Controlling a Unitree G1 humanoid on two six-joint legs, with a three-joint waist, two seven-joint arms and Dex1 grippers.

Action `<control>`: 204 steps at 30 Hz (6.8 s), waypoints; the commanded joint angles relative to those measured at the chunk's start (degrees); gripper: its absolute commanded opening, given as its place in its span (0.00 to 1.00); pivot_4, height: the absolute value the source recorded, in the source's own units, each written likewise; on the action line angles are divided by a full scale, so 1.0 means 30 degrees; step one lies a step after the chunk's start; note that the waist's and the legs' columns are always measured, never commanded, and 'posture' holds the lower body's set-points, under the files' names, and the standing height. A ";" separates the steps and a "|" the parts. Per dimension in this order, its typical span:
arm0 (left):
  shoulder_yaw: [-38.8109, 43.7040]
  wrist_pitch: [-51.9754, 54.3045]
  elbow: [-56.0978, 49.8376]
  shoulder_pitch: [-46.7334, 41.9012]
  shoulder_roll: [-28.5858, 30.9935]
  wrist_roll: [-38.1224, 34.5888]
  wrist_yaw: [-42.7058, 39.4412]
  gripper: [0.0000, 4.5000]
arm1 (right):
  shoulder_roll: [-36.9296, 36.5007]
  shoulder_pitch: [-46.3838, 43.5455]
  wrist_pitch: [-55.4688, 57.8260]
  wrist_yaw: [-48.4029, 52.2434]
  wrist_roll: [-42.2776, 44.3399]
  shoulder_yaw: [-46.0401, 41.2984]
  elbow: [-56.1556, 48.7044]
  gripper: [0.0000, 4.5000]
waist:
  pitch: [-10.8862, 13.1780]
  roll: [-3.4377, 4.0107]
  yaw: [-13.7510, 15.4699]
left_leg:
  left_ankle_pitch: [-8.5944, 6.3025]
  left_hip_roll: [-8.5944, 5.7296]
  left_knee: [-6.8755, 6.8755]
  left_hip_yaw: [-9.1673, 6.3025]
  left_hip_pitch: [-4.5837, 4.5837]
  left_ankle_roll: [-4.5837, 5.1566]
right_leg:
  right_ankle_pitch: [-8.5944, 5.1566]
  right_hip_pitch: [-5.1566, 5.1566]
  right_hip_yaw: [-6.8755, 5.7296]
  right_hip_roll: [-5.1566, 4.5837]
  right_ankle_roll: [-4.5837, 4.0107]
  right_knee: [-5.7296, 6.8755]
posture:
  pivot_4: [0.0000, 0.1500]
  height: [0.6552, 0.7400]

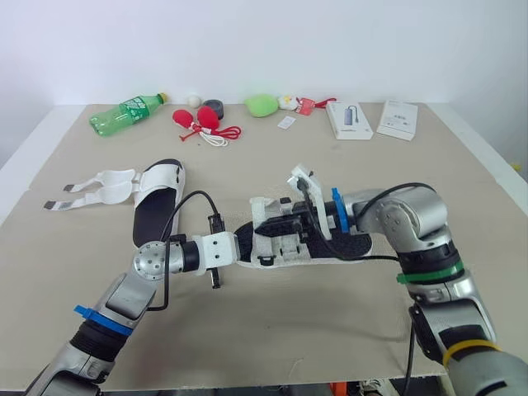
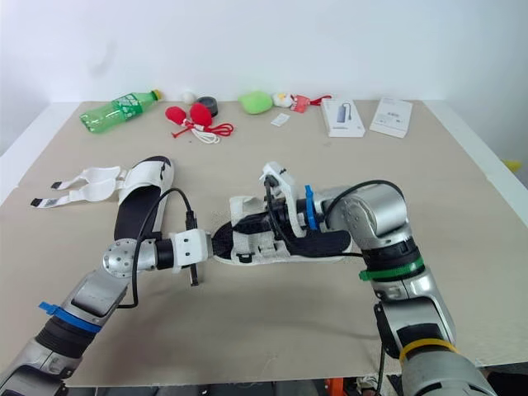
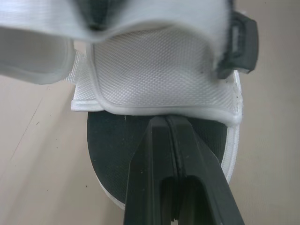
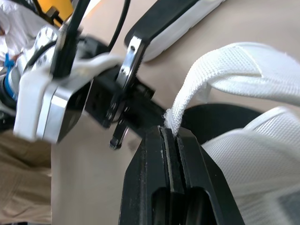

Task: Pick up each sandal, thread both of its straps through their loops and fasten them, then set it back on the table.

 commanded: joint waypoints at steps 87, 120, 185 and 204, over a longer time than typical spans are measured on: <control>0.0019 0.1407 0.1875 -0.0299 0.0460 -0.1356 -0.2582 0.00 | -0.0980 0.6892 -0.7360 -0.0859 -0.1567 0.1131 -0.3641 0.40 | -0.0031 -0.0003 -0.0040 | -0.0053 0.0028 0.0106 -0.0023 0.0080 0.0048 | 0.0056 0.0040 0.0039 0.0069 -0.0038 0.0038 | 1.00 1.00; -0.0425 0.1363 0.2111 -0.0097 0.0046 -0.0911 -0.2091 0.00 | -0.4332 0.8641 0.0524 0.0044 0.4375 0.0276 -0.8772 0.33 | -0.0187 -0.0118 0.0015 | -0.0101 0.0024 0.0080 -0.0041 0.0078 0.0014 | -0.0047 0.0073 0.0040 0.0069 -0.0017 0.0030 | 1.00 1.00; -0.0408 0.1144 0.2725 -0.0811 0.0513 -0.0731 -0.2221 0.00 | -0.1093 0.3717 -2.3513 -0.1208 -0.1950 0.3201 0.3518 0.02 | -0.0210 -0.0114 -0.0022 | -0.0093 0.0053 0.0066 0.0025 0.0356 0.0010 | -0.0023 0.0324 0.0064 0.0057 -0.0097 0.0026 | 1.00 1.00; -0.0336 0.1302 0.2488 -0.0805 0.0279 -0.0733 -0.1723 0.00 | 0.0085 0.1682 -2.5141 -0.0496 -0.9283 0.2562 0.8139 0.02 | -0.0208 -0.0109 -0.0042 | -0.0091 0.0051 0.0082 0.0026 0.0327 0.0003 | -0.0006 0.0281 0.0061 0.0065 -0.0081 0.0026 | 1.00 1.00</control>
